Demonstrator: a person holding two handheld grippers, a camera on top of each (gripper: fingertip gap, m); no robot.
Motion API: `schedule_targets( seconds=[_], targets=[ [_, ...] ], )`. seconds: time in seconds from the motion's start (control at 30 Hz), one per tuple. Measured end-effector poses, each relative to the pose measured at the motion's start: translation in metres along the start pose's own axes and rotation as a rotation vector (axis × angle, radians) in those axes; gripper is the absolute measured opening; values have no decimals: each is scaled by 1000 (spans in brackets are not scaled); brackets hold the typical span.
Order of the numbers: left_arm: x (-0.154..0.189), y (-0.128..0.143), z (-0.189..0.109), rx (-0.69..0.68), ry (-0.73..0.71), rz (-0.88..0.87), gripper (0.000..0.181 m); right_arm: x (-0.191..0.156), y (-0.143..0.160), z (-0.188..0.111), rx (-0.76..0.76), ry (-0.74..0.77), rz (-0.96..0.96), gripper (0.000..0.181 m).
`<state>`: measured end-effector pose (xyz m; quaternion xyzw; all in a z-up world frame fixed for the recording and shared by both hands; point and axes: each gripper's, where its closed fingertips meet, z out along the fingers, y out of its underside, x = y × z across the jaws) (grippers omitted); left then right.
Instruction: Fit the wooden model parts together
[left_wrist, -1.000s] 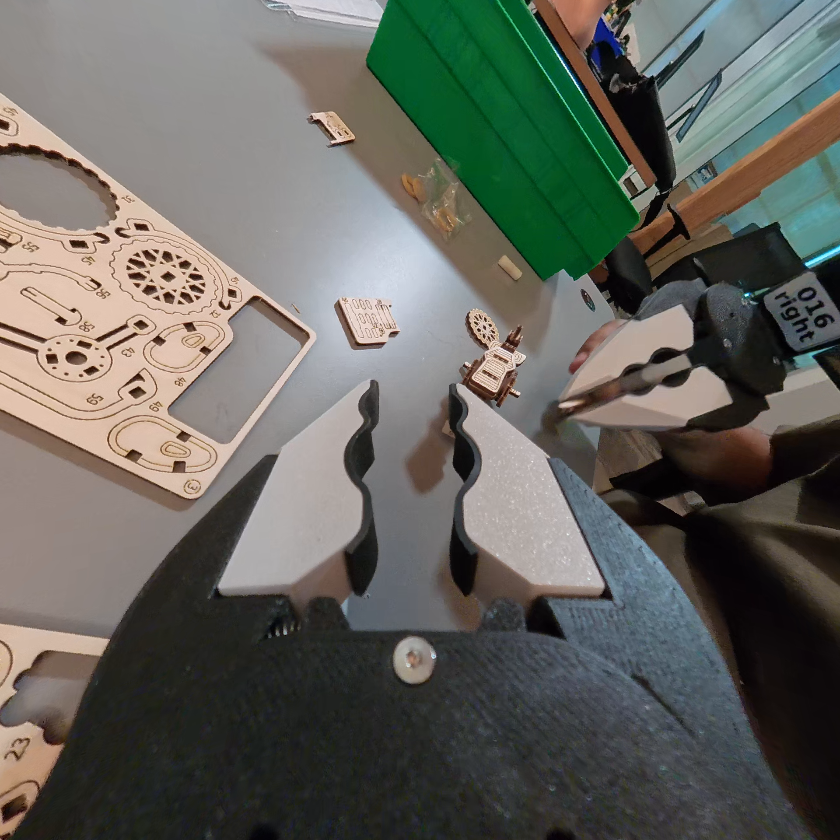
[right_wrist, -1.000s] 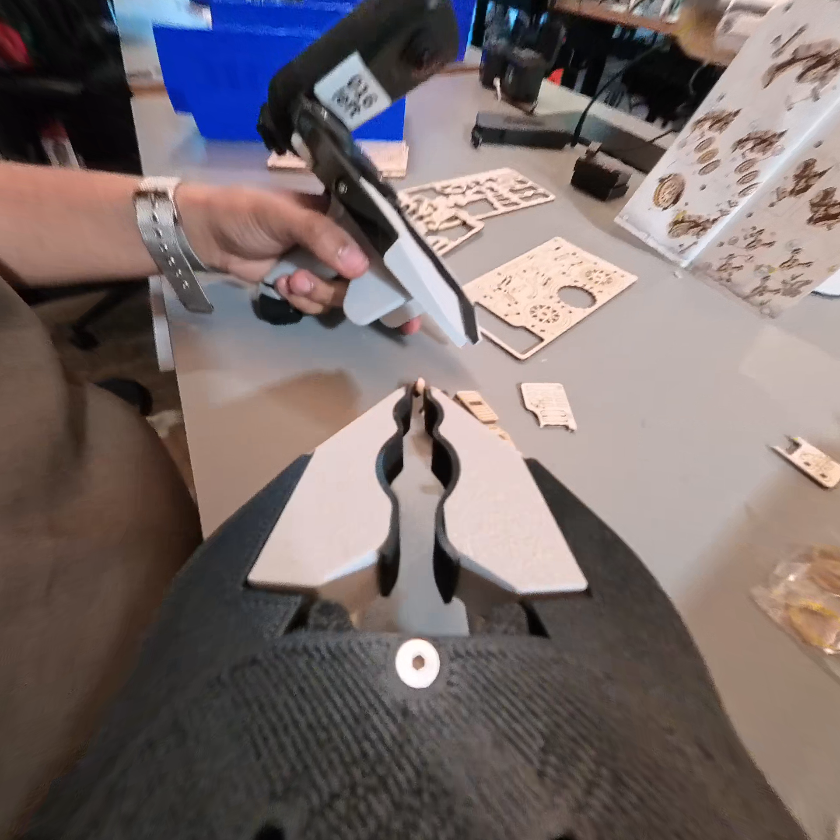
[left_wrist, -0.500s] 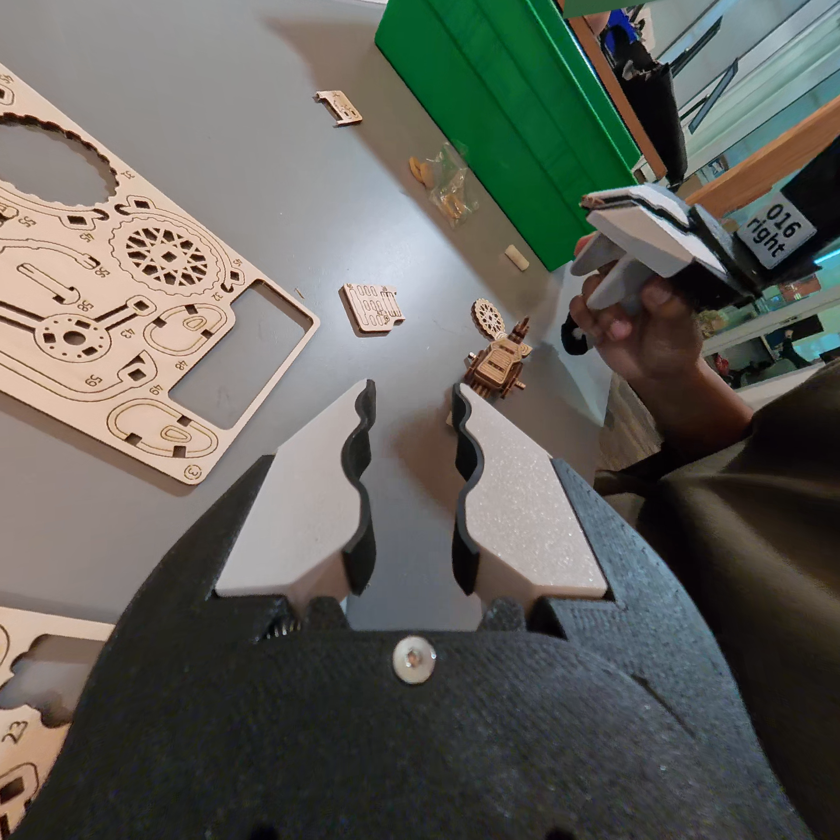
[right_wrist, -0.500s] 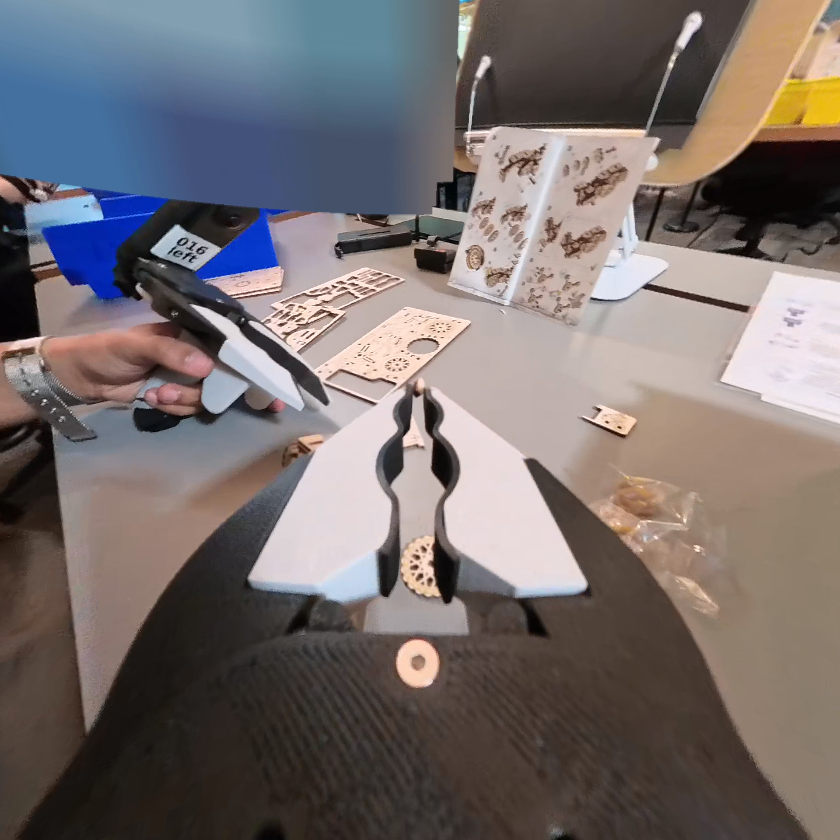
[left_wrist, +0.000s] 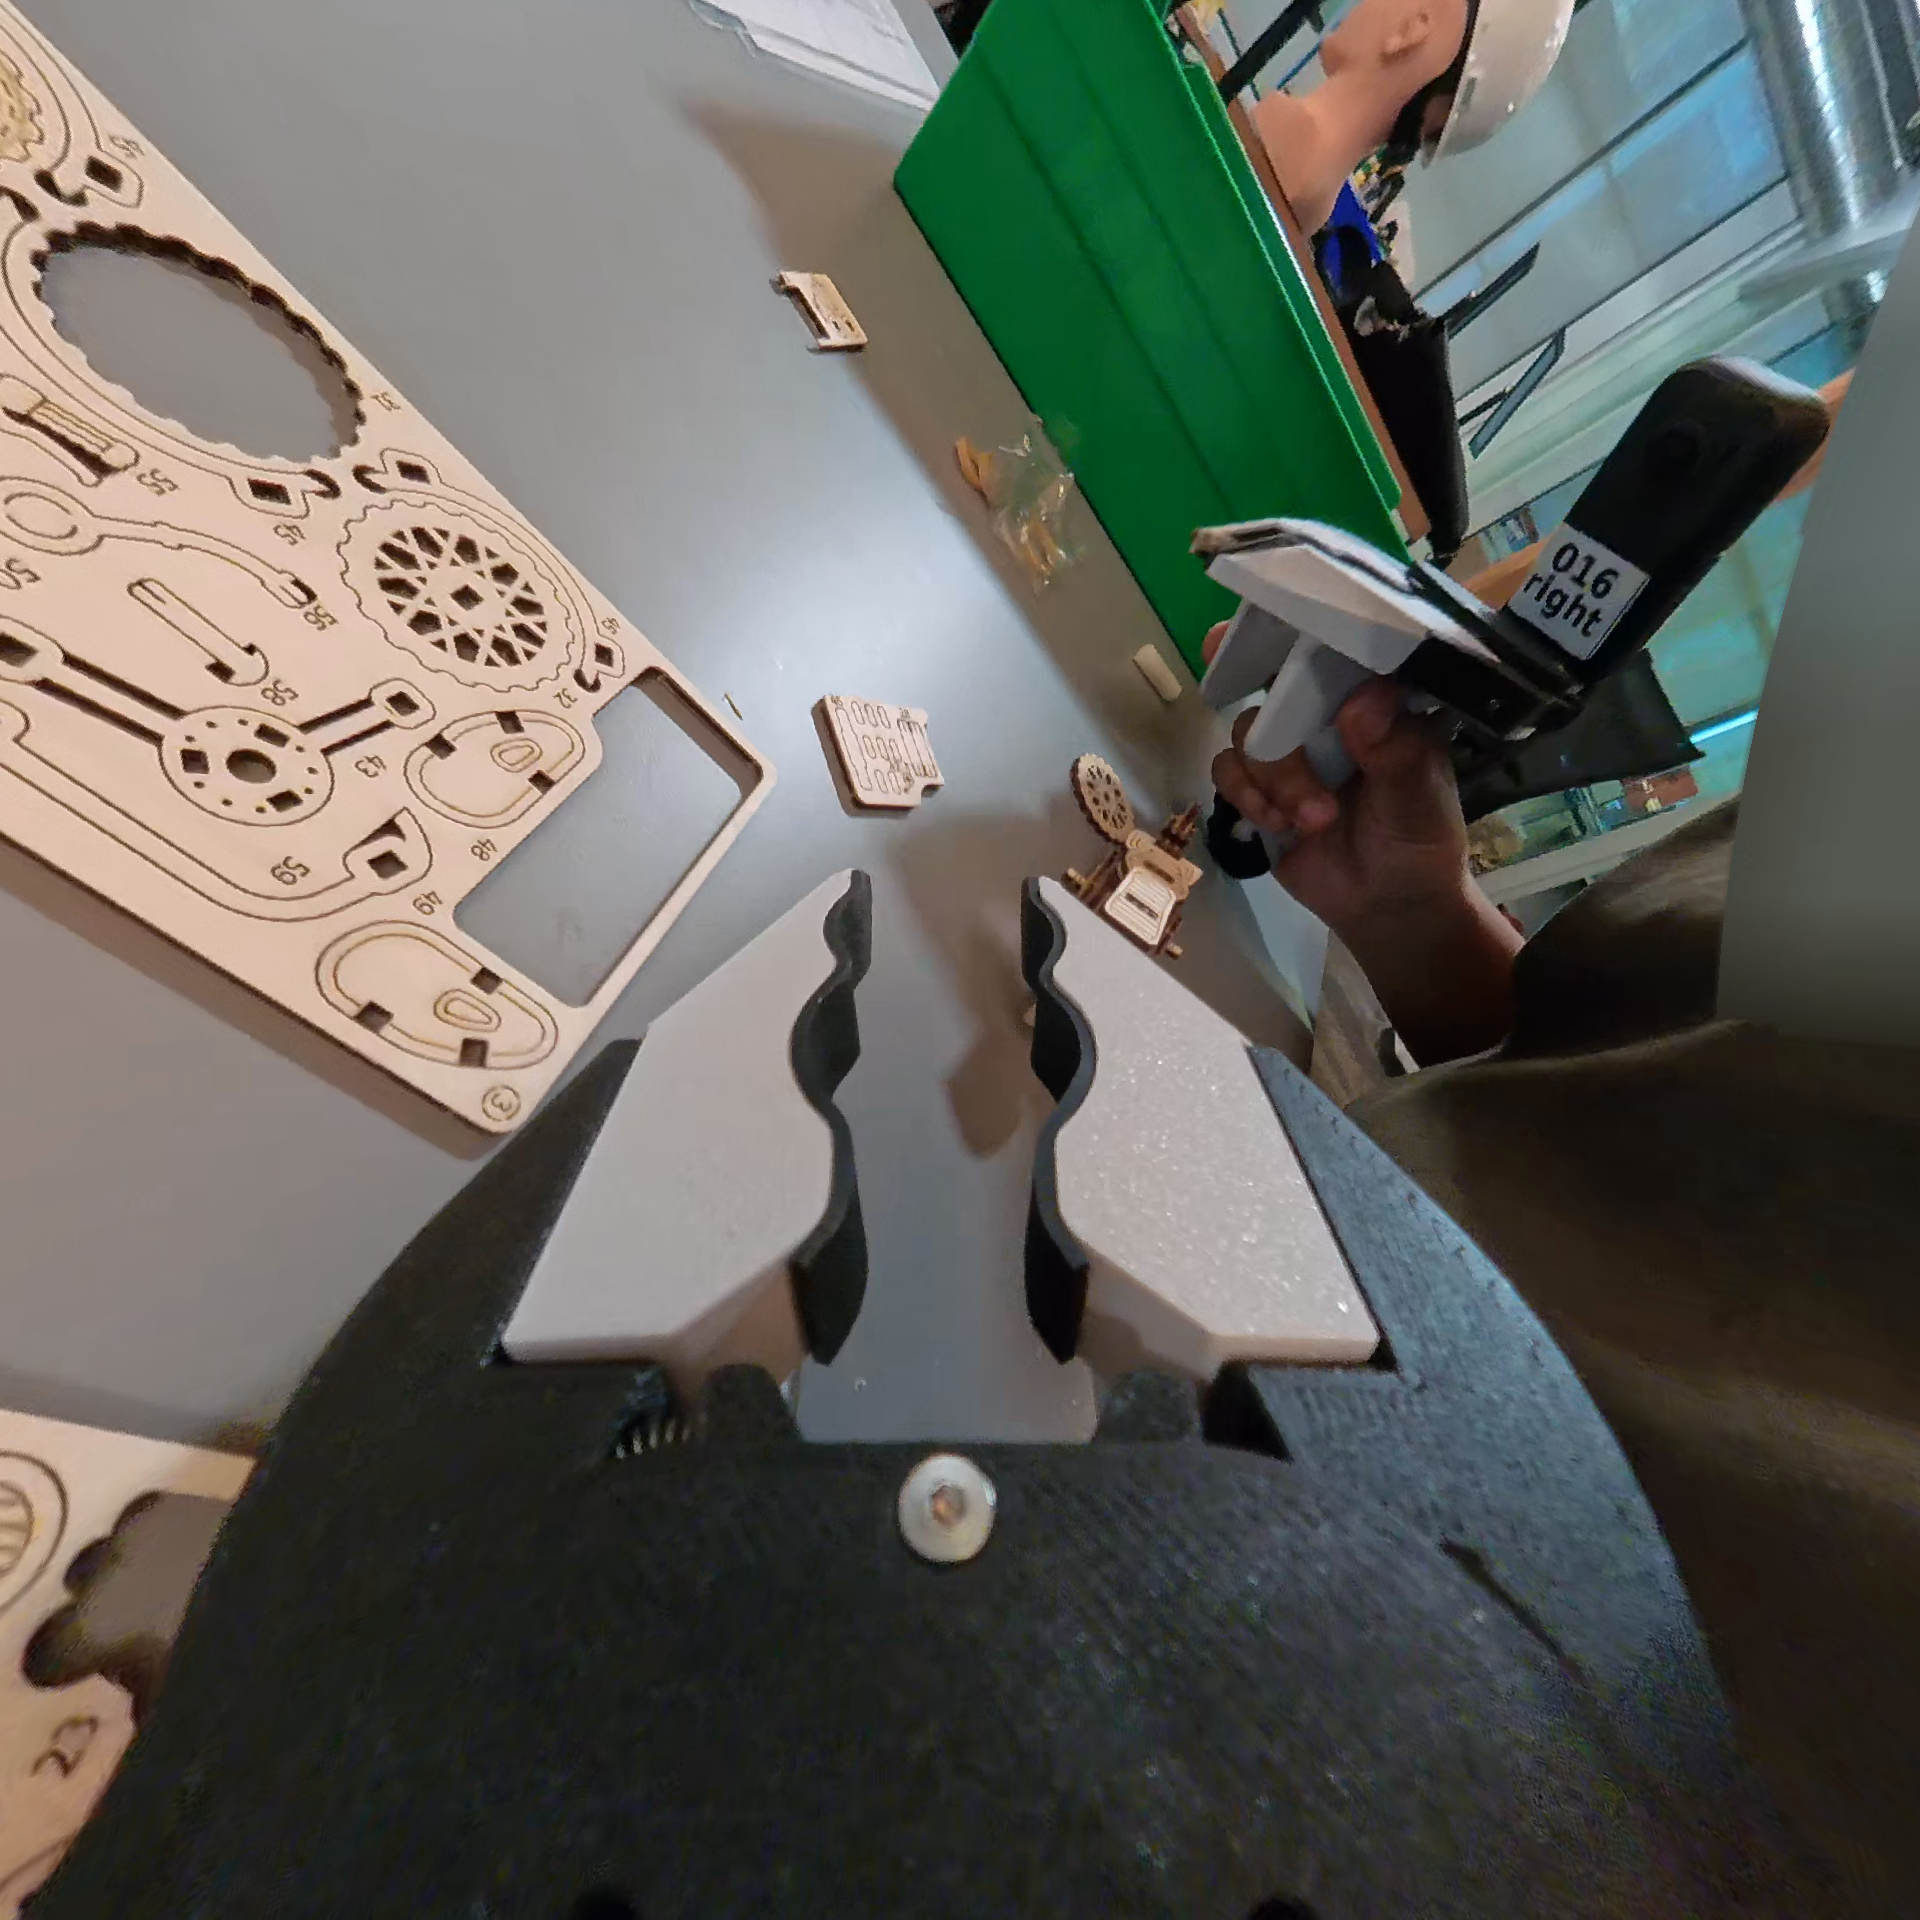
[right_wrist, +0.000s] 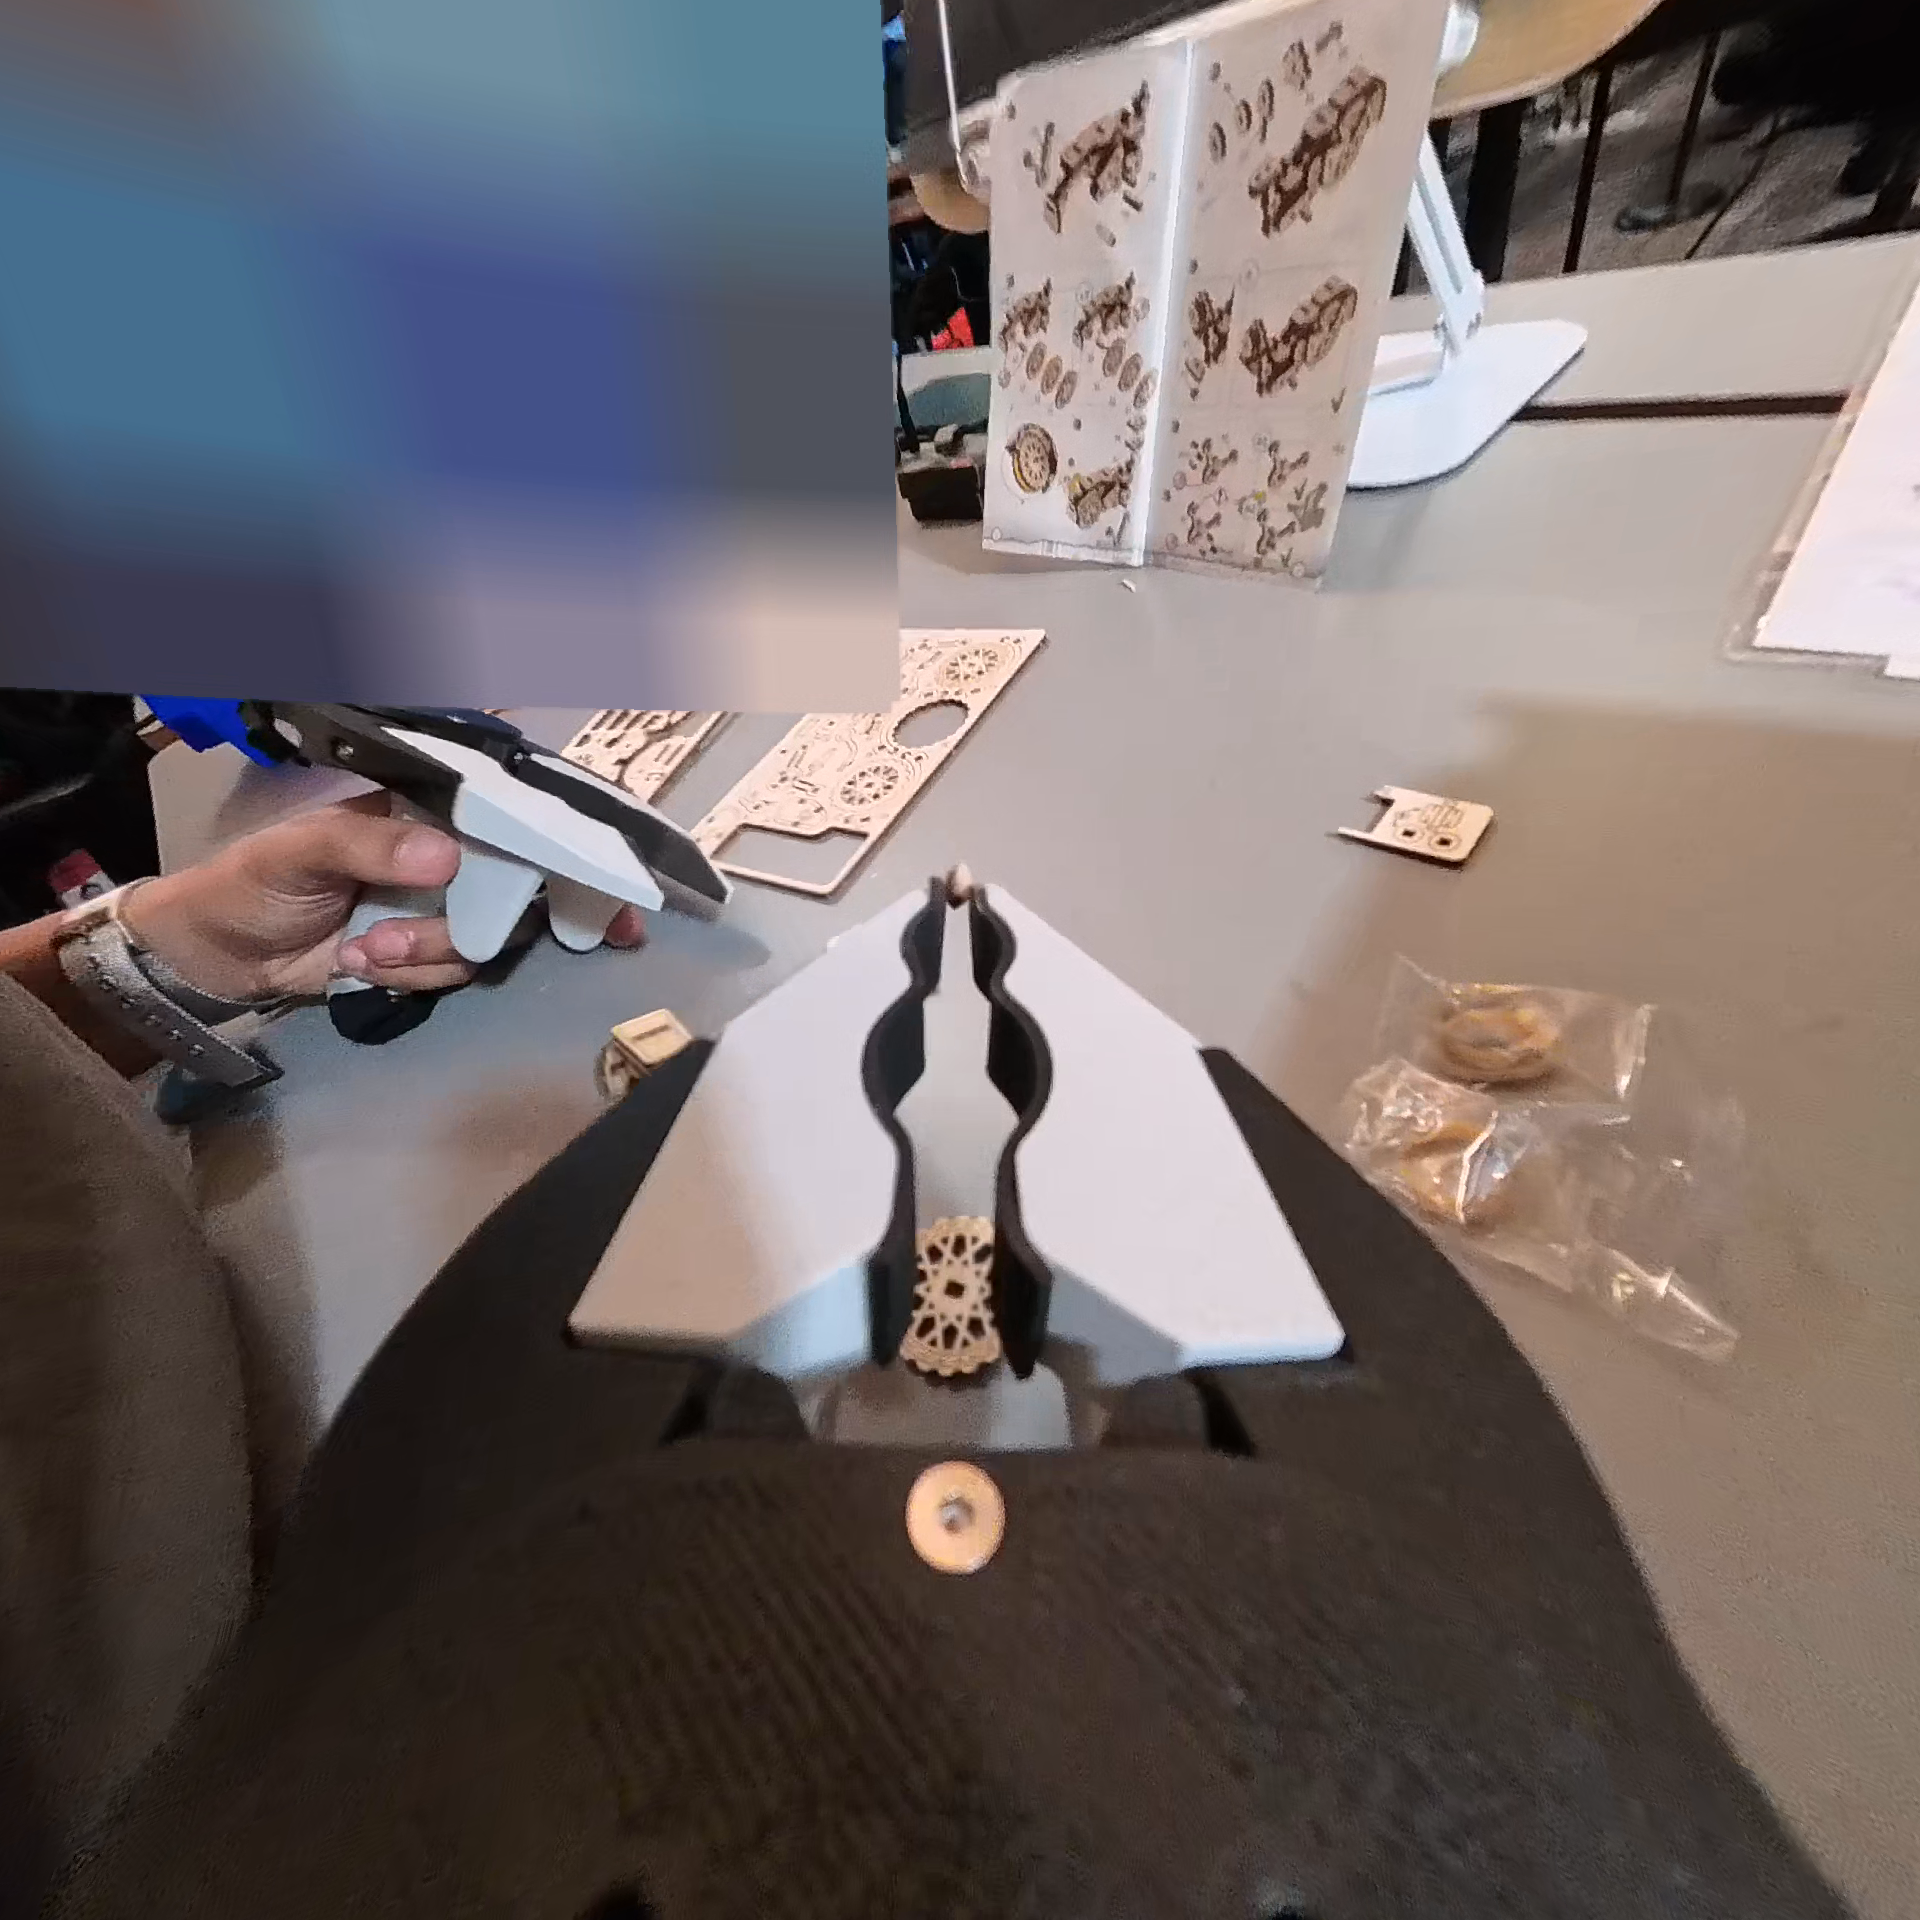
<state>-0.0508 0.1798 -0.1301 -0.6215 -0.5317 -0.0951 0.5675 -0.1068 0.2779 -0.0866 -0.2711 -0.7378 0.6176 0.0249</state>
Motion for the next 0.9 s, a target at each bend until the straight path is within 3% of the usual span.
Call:
schedule_targets(
  seconds=[0.4, 0.7, 0.9],
  targets=[
    [-2, -5, 2, 14, 28, -46, 28, 7, 32, 28, -245, 61, -42, 3],
    [-1, -7, 1, 18, 53, -77, 28, 25, 31, 28, -238, 95, 107, 2],
    [-2, -8, 0, 23, 64, -100, 28, 27, 32, 32, -254, 108, 86, 2]
  ],
)
